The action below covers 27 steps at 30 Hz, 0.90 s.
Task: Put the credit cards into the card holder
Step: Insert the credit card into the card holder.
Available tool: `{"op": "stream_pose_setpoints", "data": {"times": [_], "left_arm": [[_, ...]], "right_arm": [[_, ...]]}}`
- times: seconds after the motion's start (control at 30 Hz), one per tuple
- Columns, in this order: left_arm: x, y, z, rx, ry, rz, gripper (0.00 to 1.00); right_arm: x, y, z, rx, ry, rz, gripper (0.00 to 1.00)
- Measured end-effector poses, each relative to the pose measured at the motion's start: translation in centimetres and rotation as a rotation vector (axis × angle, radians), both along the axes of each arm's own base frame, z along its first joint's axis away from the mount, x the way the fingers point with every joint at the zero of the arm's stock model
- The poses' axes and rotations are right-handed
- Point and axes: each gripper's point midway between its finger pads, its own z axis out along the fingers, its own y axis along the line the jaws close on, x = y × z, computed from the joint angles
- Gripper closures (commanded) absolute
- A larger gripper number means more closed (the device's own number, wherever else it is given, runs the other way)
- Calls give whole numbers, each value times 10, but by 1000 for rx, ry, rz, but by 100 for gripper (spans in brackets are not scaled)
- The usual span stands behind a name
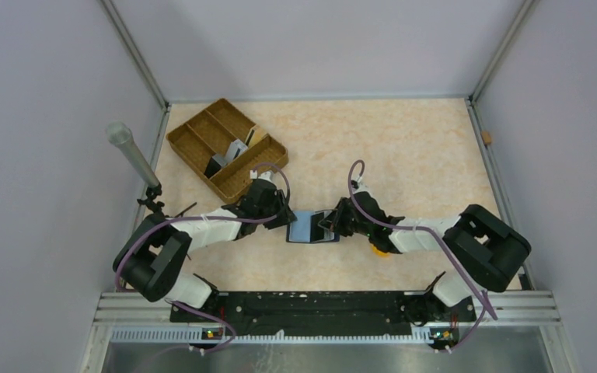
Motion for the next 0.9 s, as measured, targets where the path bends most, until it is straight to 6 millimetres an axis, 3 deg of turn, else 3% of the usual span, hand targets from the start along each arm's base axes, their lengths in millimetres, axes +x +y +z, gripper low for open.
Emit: {"op": "stream_pose_setpoints", "data": {"times": [0.33,0.9], "left_arm": [[0,0,-1,7,-3,3,63],[4,-2,-3,9,-13,8,68]], "right_arm": [[5,-13,-16,-5,42,-117,100],[14,-9,-21,101,54,-202,100]]}}
